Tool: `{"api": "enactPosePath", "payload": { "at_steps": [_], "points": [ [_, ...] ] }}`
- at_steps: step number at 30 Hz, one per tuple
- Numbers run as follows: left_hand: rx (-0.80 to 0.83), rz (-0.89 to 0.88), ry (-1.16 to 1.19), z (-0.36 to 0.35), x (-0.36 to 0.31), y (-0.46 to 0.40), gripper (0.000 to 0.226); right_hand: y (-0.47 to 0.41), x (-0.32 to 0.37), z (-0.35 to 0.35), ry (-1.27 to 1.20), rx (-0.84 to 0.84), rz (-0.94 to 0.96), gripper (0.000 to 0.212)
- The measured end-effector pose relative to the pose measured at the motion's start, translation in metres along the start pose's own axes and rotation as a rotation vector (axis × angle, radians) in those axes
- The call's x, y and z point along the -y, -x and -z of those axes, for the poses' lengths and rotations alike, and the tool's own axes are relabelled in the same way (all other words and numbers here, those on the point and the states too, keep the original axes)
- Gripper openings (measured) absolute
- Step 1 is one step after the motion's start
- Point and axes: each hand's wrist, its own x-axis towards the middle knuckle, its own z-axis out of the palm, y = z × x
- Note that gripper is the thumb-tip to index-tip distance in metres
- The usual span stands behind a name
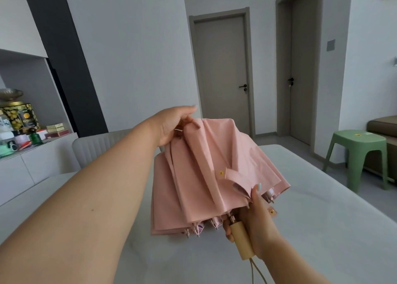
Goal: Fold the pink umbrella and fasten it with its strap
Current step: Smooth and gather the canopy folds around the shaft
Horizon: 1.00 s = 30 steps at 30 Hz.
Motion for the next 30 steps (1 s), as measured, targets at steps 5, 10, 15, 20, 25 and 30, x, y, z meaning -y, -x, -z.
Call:
{"api": "enactPosePath", "payload": {
  "at_steps": [5, 10, 15, 20, 25, 30],
  "points": [
    [0.048, -0.019, 0.037, 0.001, -0.006, 0.003, 0.053, 0.001, 0.002, -0.005, -0.050, 0.030, -0.026, 0.086],
    [-0.035, -0.072, 0.169, 0.004, -0.002, 0.002, 0.034, 0.003, 0.007, -0.006, -0.065, 0.053, -0.004, 0.085],
    [0.002, -0.118, 0.225, 0.002, 0.003, 0.004, 0.029, 0.004, 0.007, -0.008, -0.052, 0.060, 0.001, 0.083],
    [-0.002, -0.147, 0.322, 0.004, 0.009, 0.002, 0.024, 0.006, 0.008, -0.009, -0.048, 0.066, -0.001, 0.084],
    [-0.095, -0.190, 0.275, 0.006, 0.010, 0.002, 0.027, 0.007, 0.009, -0.010, -0.024, 0.077, 0.018, 0.086],
    [-0.172, -0.206, 0.118, 0.003, 0.003, 0.010, 0.015, 0.006, 0.007, -0.010, 0.000, 0.056, 0.045, 0.086]
  ]
}}
